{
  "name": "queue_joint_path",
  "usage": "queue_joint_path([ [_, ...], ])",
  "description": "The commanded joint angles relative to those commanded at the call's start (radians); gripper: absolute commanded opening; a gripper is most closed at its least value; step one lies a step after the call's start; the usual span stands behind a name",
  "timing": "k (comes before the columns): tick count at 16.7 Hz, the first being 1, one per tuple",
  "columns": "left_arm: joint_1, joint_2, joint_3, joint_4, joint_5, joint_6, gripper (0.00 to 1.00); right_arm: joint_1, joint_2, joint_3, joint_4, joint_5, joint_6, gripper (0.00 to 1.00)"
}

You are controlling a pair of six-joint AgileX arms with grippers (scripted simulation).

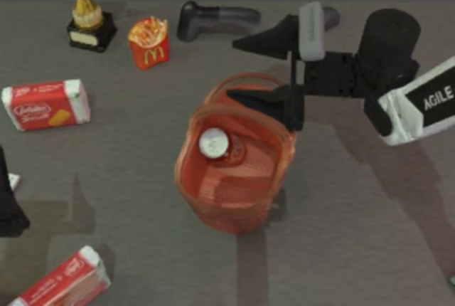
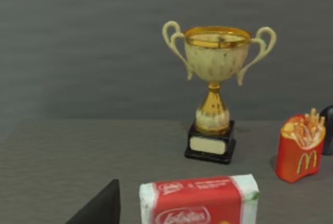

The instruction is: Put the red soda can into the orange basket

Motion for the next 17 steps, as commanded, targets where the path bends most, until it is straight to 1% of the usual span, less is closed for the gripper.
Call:
queue_joint_path([
  [2,0.000,0.000,0.000,0.000,0.000,0.000,1.00,-0.004,-0.001,0.001,0.000,0.000,0.000,1.00],
  [4,-0.012,0.029,0.026,-0.023,0.005,0.013,1.00,-0.006,-0.028,-0.019,-0.015,0.010,-0.002,1.00],
  [6,-0.038,0.096,0.087,-0.078,0.015,0.045,1.00,-0.012,-0.091,-0.063,-0.049,0.035,-0.006,1.00],
  [8,-0.075,0.201,0.180,-0.162,0.026,0.095,1.00,-0.026,-0.194,-0.132,-0.103,0.081,-0.012,1.00],
  [10,-0.120,0.335,0.300,-0.268,0.036,0.160,1.00,-0.045,-0.321,-0.215,-0.171,0.142,-0.018,1.00],
  [12,-0.171,0.494,0.441,-0.390,0.046,0.238,1.00,-0.067,-0.470,-0.308,-0.248,0.215,-0.023,1.00],
  [14,-0.227,0.673,0.601,-0.524,0.054,0.328,1.00,-0.093,-0.639,-0.409,-0.334,0.300,-0.028,1.00],
  [17,-0.316,0.964,0.866,-0.736,0.063,0.476,1.00,-0.135,-0.920,-0.568,-0.473,0.443,-0.033,1.00],
])
